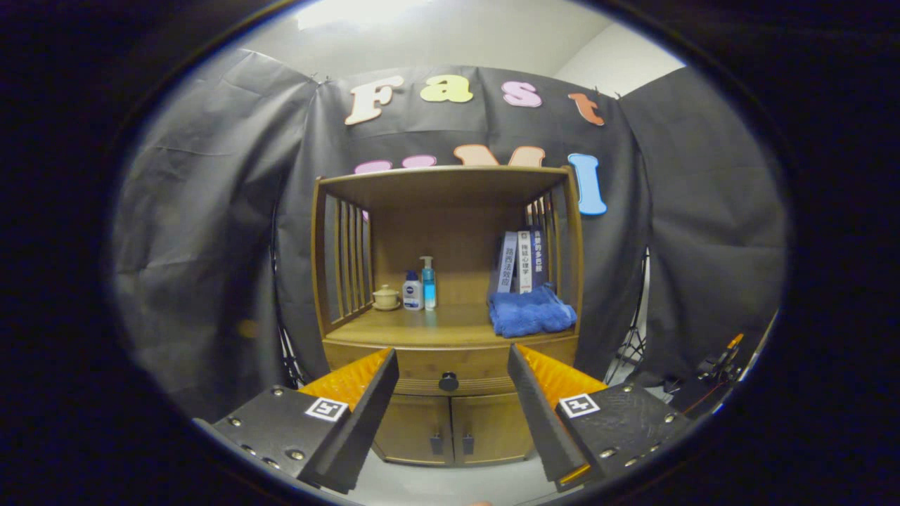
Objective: Pull open the drawer, take out the items inside it, and place them on the countertop above the cabinet.
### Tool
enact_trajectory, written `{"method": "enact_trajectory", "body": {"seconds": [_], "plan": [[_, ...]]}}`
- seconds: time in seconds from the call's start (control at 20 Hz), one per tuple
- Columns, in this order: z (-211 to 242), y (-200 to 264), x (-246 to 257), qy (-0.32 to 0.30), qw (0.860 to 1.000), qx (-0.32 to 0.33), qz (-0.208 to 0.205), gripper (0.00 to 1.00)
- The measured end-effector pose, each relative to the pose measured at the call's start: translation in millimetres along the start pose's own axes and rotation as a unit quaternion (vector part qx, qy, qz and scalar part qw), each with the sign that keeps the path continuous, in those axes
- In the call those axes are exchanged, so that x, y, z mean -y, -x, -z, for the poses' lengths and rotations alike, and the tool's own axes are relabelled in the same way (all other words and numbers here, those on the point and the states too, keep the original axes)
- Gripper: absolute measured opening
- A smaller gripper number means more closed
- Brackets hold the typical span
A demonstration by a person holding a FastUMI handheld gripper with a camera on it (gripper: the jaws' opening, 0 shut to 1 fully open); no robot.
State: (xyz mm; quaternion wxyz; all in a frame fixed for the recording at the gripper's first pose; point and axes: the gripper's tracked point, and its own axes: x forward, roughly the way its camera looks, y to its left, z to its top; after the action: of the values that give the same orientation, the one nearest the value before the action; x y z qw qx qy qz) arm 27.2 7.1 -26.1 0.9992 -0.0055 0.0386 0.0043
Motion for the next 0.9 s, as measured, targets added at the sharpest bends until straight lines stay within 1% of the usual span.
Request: {"method": "enact_trajectory", "body": {"seconds": [0.25,0.55,0.6,0.7,0.75,0.8,0.9], "plan": [[40,-51,4,0.003,0.999,-0.044,0.015,0.94],[104,-134,-3,-0.005,0.995,-0.100,0.015,0.94],[115,-150,-3,-0.005,0.994,-0.107,0.018,0.90],[141,-174,-2,-0.004,0.991,-0.131,0.022,0.87],[155,-188,-1,-0.007,0.989,-0.144,0.028,0.87],[167,-199,2,-0.008,0.987,-0.157,0.037,0.83],[187,-214,0,-0.012,0.984,-0.177,0.035,0.76]]}}
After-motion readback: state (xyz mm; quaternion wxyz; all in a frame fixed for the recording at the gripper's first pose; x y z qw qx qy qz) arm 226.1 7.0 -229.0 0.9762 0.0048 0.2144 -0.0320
